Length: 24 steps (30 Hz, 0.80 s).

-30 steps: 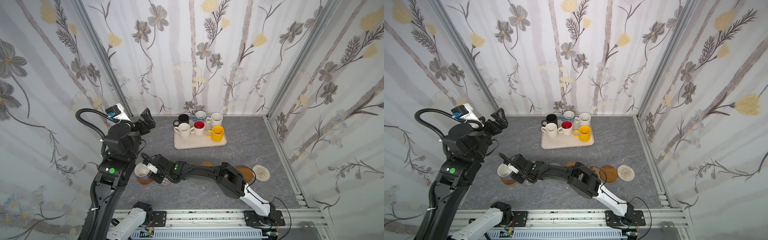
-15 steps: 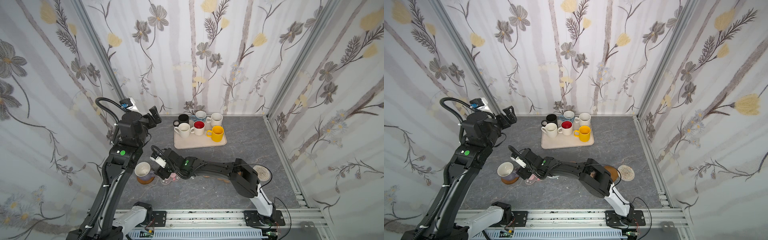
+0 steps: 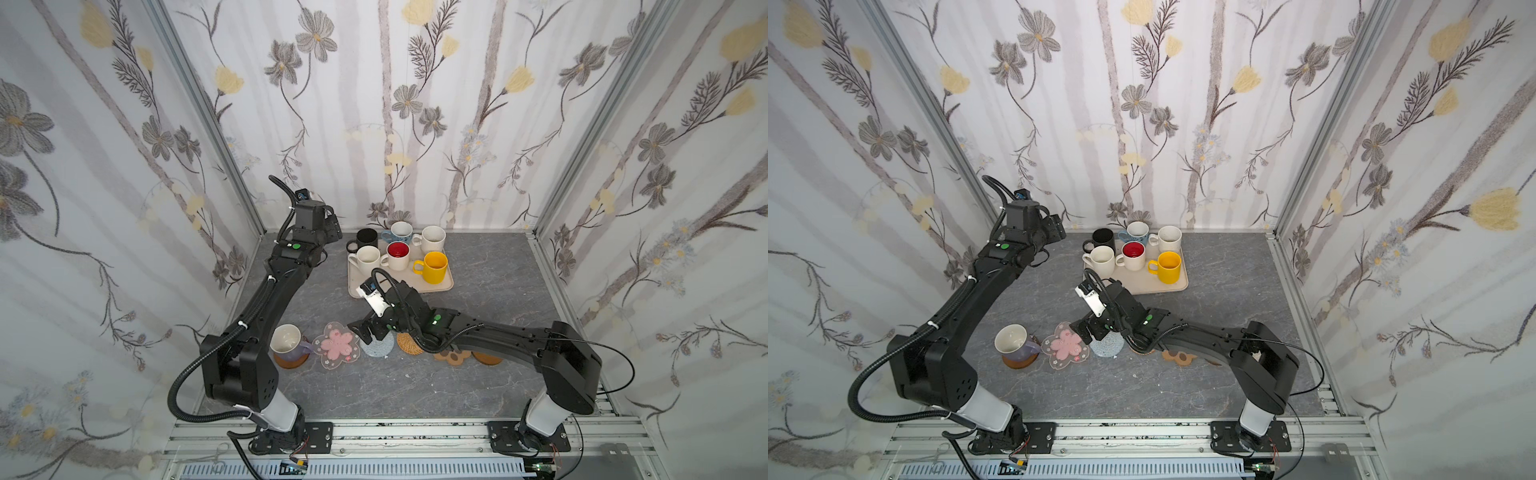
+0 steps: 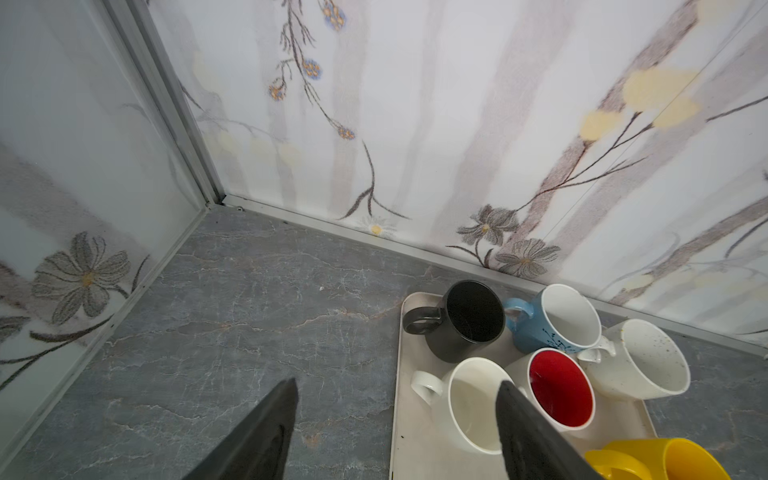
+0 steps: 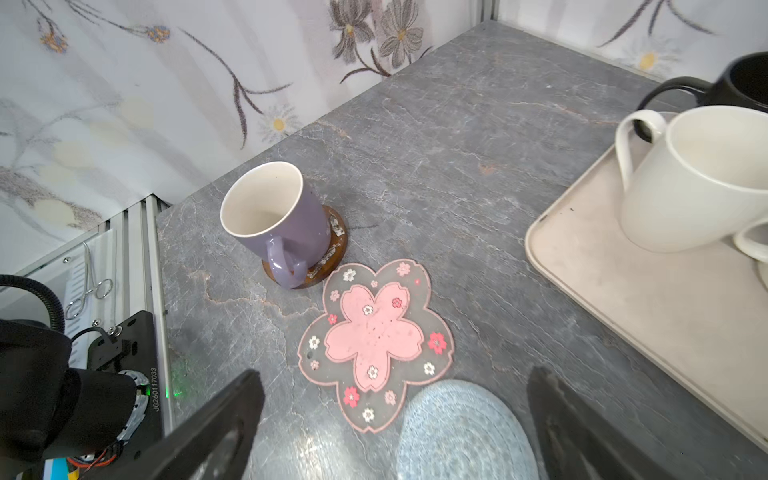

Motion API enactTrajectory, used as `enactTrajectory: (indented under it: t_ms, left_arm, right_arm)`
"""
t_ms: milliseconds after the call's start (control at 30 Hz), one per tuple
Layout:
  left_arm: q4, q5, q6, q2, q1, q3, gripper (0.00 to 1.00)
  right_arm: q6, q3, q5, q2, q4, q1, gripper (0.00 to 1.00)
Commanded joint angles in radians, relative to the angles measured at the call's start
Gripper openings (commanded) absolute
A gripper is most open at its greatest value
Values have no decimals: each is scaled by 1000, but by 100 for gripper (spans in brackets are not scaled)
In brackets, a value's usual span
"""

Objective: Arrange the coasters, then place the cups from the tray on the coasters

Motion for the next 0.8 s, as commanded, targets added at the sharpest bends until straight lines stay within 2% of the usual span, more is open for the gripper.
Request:
enactTrajectory:
  t_ms: [0,200,433,767]
  left_arm:
    - [40,36,3,85,8,53,71]
    - [39,72,-2,235,9,122,57]
    - [40,107,-70,367,8,148,42]
    - [37,148,-95,511,8,259,30]
  right_arm:
    - [45,-85,-4,-86,76,-45,100]
    - [109,-265,-16,-292,119,-163,100]
    - [175,-429,-8,-483,180,-331,100]
    - [226,-504,-41,-501,274,-367,100]
